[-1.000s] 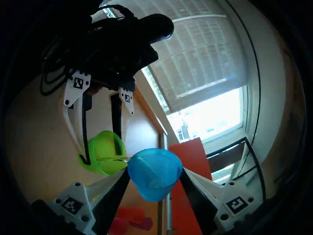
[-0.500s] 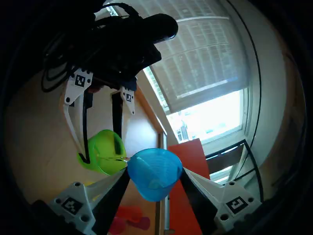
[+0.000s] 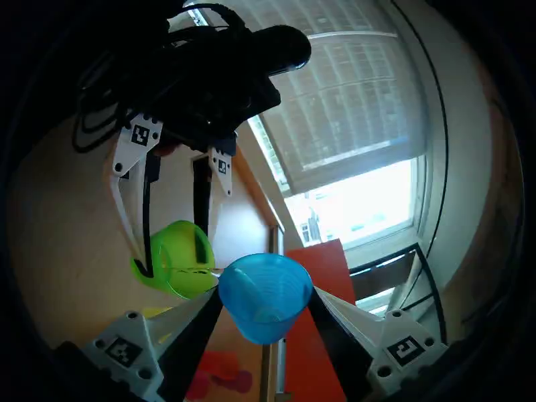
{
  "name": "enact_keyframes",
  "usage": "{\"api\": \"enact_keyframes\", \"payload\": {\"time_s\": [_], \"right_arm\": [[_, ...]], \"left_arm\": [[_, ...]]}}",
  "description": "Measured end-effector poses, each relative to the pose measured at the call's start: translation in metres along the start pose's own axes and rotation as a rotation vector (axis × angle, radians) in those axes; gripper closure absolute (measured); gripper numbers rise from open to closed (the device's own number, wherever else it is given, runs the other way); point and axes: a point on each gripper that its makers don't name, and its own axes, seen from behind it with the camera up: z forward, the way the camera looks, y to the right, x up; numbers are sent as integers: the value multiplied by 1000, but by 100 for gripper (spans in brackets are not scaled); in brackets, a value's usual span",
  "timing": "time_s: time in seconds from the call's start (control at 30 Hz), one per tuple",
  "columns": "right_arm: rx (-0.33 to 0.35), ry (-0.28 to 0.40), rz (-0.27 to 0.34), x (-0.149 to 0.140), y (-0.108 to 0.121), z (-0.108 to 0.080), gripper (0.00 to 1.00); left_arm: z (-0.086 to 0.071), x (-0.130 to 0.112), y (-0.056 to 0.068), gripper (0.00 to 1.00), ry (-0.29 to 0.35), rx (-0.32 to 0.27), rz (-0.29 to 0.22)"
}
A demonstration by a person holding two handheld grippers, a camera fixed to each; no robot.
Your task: Pour water
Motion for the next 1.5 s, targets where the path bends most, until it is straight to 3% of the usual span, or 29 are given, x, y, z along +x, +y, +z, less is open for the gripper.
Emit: {"api": "enact_keyframes", "payload": {"time_s": [1.5], "right_arm": [[-10,-14,-99,9,-5,-2,9]], "left_arm": [[2,-1,0,13,-3,0,2]]}}
